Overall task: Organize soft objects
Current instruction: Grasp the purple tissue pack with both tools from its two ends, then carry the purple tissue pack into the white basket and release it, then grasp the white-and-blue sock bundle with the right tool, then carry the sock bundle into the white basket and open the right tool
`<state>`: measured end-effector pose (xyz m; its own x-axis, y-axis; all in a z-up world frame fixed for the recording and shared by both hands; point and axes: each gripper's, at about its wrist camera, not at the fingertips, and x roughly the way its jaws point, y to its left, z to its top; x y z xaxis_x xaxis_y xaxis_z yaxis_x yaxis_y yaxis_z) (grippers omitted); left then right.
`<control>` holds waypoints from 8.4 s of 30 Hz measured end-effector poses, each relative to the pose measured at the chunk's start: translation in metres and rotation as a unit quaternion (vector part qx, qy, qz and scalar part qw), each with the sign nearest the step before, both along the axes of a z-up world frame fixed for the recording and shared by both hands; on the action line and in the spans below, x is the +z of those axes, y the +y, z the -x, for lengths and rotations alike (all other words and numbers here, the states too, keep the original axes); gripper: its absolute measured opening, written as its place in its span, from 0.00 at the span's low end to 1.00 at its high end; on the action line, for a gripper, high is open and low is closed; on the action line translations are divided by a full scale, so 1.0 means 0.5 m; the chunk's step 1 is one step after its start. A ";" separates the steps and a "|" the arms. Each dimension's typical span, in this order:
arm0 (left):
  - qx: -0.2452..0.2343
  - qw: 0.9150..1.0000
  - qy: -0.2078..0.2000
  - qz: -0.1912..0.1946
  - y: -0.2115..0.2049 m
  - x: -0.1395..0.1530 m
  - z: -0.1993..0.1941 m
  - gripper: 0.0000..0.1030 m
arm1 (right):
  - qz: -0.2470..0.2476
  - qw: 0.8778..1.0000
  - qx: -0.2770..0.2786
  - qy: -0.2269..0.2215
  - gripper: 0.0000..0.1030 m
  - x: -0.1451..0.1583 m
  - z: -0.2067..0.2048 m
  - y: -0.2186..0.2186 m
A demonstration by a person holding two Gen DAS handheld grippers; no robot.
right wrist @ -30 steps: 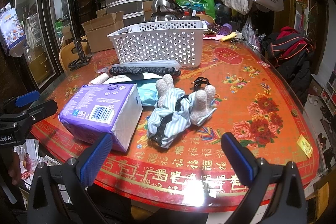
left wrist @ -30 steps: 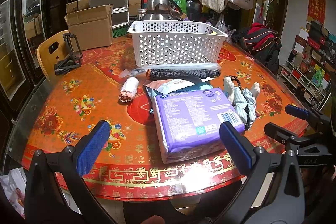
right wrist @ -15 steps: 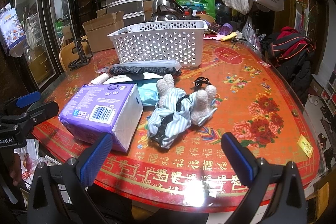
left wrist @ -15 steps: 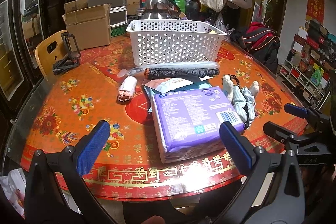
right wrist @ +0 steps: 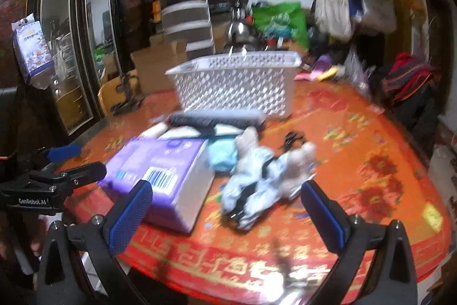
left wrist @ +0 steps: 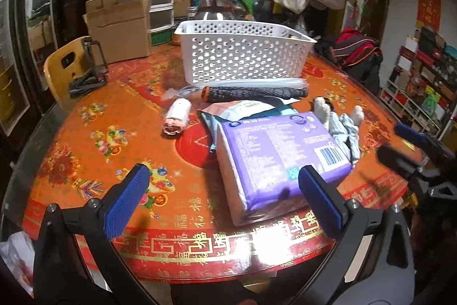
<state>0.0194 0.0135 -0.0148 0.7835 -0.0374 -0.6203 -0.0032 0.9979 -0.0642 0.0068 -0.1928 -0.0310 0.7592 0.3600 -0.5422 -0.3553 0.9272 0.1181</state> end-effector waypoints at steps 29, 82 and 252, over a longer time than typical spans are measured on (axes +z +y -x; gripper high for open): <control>-0.121 0.990 -0.072 0.029 -0.019 -0.085 0.037 0.51 | 0.012 0.991 0.137 0.006 0.60 -0.073 -0.010 0.127; -0.144 0.985 0.001 0.095 0.036 0.223 -0.701 0.48 | -0.017 0.989 0.110 0.099 0.51 0.164 -0.697 0.098; -0.002 0.997 0.027 0.077 0.106 0.152 -0.753 0.71 | 0.024 0.997 -0.008 0.078 0.69 0.149 -0.727 0.049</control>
<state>0.3958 0.0667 0.0612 0.7493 -0.1380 -0.6477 -0.0078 0.9762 -0.2169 0.3705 -0.1683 0.0435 0.6700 0.3186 -0.6705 -0.3205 0.9388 0.1259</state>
